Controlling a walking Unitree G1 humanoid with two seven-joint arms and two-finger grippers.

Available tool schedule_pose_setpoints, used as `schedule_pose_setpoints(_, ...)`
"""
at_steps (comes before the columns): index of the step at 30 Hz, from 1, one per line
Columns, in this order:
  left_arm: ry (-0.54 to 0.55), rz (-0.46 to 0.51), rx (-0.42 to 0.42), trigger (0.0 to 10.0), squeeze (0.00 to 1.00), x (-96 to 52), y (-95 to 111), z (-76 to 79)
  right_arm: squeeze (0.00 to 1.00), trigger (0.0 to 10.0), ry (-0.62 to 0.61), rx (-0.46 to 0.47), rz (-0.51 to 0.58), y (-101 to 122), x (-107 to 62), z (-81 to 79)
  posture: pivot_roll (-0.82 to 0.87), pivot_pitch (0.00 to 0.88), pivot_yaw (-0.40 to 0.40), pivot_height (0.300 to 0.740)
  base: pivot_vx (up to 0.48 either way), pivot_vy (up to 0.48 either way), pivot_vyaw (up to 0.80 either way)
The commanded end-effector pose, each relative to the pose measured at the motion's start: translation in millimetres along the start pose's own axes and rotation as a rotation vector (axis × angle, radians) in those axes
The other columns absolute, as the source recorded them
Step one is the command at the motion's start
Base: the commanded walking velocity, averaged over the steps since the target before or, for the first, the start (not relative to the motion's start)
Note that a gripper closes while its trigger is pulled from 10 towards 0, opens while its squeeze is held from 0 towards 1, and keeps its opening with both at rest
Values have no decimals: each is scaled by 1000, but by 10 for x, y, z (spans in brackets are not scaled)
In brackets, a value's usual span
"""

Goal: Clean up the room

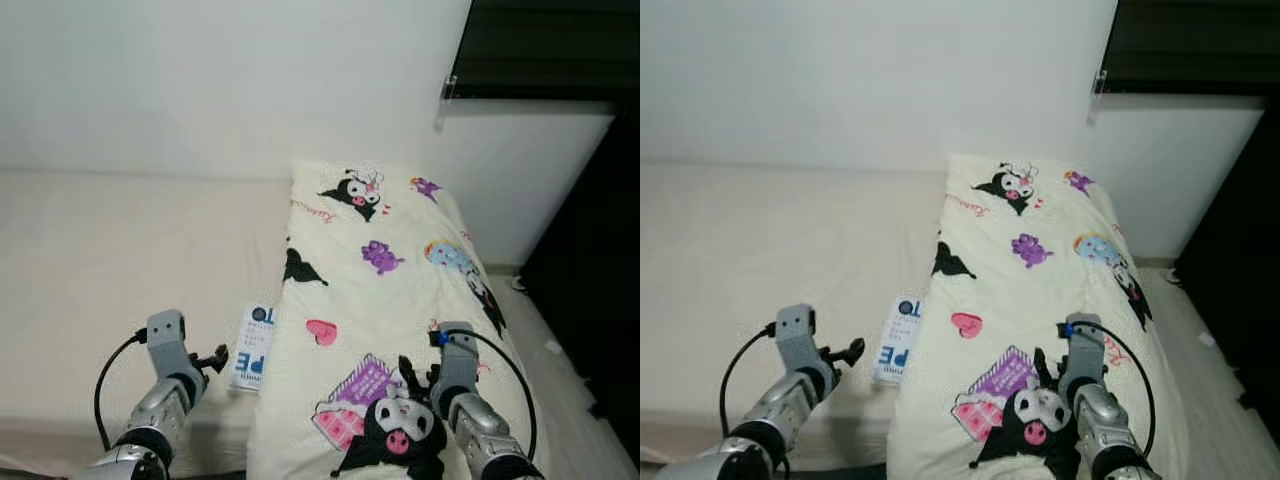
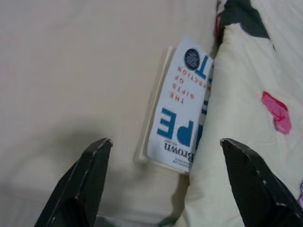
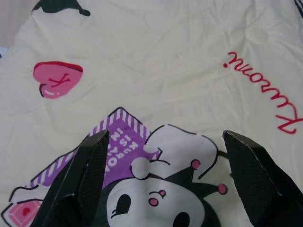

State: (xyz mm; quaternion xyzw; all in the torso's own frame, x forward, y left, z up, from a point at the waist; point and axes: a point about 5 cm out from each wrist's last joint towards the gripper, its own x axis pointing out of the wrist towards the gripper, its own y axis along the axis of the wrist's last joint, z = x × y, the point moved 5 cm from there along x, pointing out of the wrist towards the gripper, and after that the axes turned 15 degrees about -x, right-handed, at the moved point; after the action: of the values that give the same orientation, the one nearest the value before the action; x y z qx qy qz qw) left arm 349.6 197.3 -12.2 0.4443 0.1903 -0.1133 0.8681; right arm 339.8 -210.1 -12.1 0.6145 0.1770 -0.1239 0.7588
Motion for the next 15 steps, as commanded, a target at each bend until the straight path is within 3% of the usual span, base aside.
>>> schedule_pose_setpoints(1,-1,-1,-56,10000,1000,-4,3,-19,0,10000,-4,22,30,51,-4,26,-58,87,-13,631,0,0,0)
schedule_pose_setpoints(4,-73,73,-190,10000,1000,47,243,120,0,10000,20,41,90,179,2,-10,-63,114,-10,616,0,0,0)
schedule_pose_setpoints(7,-73,73,-190,10000,1000,47,243,120,0,10000,20,41,90,179,2,-10,-63,114,-10,616,0,0,0)
schedule_pose_setpoints(8,-130,91,-214,10000,1000,66,335,222,0,10000,34,50,113,209,-9,-59,-65,133,-4,606,0,0,0)
schedule_pose_setpoints(11,-149,95,-220,10000,1000,70,361,254,0,10000,39,53,121,216,-15,-76,-65,133,-4,601,0,0,0)
schedule_pose_setpoints(12,-181,104,-216,10000,624,81,414,322,0,10000,47,58,131,222,-26,-104,-63,150,1,596,0,0,0)
schedule_pose_setpoints(13,-181,104,-216,10000,624,81,414,322,0,10000,47,58,131,222,-26,-104,-63,150,1,596,0,0,0)
schedule_pose_setpoints(14,-211,109,-207,10000,0,94,461,400,0,10000,56,67,148,236,-39,-130,-63,154,3,591,0,0,0)
schedule_pose_setpoints(15,-241,108,-191,10000,0,102,484,472,0,10000,62,74,163,244,-55,-153,-61,164,7,591,0,0,0)
